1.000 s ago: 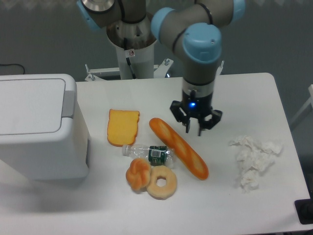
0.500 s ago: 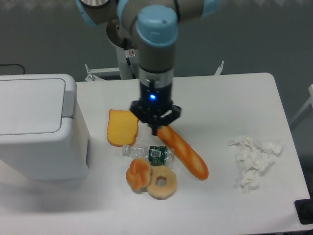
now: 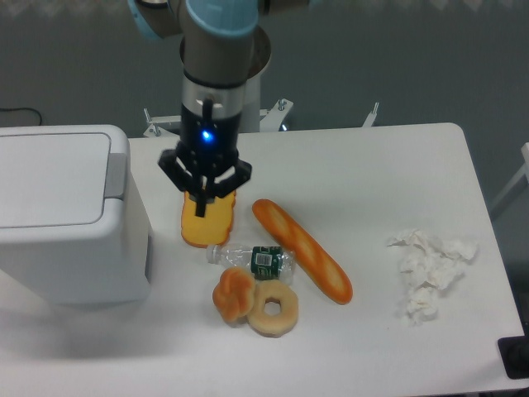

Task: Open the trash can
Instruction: 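Move the gripper over the baguette and cheese toward the white trash can, then push the gripper against the trash can lid edge to flip it open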

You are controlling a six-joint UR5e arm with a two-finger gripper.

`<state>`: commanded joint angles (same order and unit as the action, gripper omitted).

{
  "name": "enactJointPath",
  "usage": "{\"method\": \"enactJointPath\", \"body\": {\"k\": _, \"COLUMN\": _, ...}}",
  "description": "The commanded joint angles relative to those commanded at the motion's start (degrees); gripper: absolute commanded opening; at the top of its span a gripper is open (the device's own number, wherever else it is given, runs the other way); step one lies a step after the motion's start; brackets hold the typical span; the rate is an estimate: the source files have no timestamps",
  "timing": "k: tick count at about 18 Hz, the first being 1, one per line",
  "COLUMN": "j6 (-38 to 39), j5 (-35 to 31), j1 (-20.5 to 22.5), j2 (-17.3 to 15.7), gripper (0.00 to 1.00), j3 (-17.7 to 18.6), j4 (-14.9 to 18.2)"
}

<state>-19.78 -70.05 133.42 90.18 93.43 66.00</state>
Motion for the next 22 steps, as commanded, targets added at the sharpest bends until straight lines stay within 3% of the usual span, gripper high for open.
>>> {"method": "enactJointPath", "body": {"k": 8, "j6": 3.8, "j5": 1.1, "j1": -5.0, "j2": -0.5, "gripper": 0.03, "j3": 0.1, "j4": 1.7}}
{"method": "enactJointPath", "body": {"k": 22, "j6": 4.5, "j5": 1.1, "j1": -6.7, "j2": -0.5, "gripper": 0.03, "j3": 0.8, "j4": 1.6}}
